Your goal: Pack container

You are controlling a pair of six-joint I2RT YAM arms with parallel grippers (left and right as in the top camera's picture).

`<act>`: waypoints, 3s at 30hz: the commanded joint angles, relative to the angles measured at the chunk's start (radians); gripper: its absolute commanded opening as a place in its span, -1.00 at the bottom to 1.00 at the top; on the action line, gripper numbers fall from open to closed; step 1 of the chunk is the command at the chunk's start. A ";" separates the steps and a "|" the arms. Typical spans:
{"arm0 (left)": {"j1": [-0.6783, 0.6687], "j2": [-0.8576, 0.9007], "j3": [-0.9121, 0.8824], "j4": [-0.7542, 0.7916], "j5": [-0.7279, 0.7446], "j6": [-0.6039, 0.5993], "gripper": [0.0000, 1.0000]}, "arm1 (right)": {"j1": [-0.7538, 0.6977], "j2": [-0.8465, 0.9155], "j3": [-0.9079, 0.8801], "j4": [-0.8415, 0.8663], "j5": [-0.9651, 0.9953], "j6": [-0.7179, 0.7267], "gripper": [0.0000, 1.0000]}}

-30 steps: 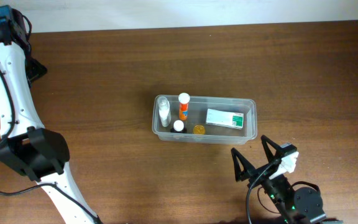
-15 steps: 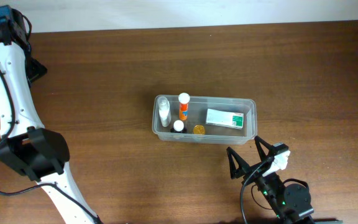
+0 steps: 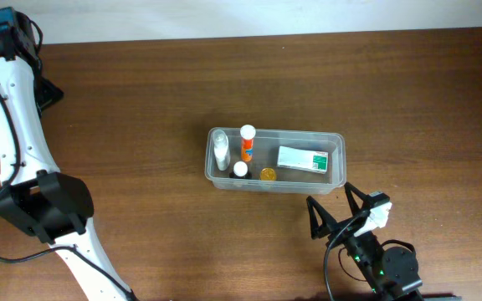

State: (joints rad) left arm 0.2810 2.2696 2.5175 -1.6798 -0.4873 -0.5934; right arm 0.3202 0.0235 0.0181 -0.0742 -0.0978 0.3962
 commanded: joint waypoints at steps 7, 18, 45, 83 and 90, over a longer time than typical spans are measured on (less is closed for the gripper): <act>-0.002 0.003 0.019 0.000 -0.014 0.008 0.99 | 0.000 0.003 -0.010 0.000 0.023 0.002 0.97; 0.002 0.011 0.018 -0.001 -0.008 0.008 0.99 | 0.000 0.003 -0.010 0.000 0.023 0.002 0.97; -0.169 -0.050 0.023 0.000 -0.007 0.008 0.99 | 0.000 0.003 -0.010 0.000 0.023 0.002 0.97; -0.910 -1.011 0.023 -0.007 -0.007 0.008 0.99 | 0.000 0.003 -0.010 0.000 0.023 0.002 0.97; -0.910 -1.219 0.019 -0.008 0.027 0.008 0.99 | 0.000 0.003 -0.010 0.000 0.023 0.002 0.97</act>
State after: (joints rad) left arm -0.6228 1.1164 2.5366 -1.6836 -0.4831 -0.5938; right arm 0.3202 0.0238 0.0162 -0.0742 -0.0872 0.3962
